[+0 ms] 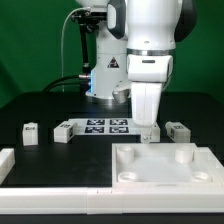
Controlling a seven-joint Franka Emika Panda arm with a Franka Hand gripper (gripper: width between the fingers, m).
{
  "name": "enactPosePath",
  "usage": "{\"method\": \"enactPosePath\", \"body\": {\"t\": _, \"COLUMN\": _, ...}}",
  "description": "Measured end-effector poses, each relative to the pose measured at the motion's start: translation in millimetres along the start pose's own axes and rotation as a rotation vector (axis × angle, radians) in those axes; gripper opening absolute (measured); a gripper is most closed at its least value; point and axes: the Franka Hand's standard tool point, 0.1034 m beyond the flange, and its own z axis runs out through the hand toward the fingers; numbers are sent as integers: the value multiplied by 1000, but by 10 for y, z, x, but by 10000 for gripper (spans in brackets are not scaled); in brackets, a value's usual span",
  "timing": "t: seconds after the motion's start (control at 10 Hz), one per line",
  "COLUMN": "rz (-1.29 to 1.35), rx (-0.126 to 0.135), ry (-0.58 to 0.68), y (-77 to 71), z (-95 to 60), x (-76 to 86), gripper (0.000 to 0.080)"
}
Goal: Assemble one leg
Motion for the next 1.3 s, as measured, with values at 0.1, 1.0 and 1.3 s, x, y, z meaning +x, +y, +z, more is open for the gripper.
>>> {"method": "enactPosePath", "body": {"t": 0.1, "rz": 67, "rx": 2, "ry": 2, "y": -4, "z": 5, "x": 4, "gripper": 649}}
{"method": "enactPosePath", "body": {"t": 1.0, "rz": 1093, "rx": 55, "ry": 13, "y": -305, "z": -20, "x": 271, "gripper": 649}}
{"method": "enactPosePath", "body": {"t": 1.3, "rz": 1108, "rx": 74, "ry": 0, "y": -643, "z": -38, "x": 607, "gripper": 649}}
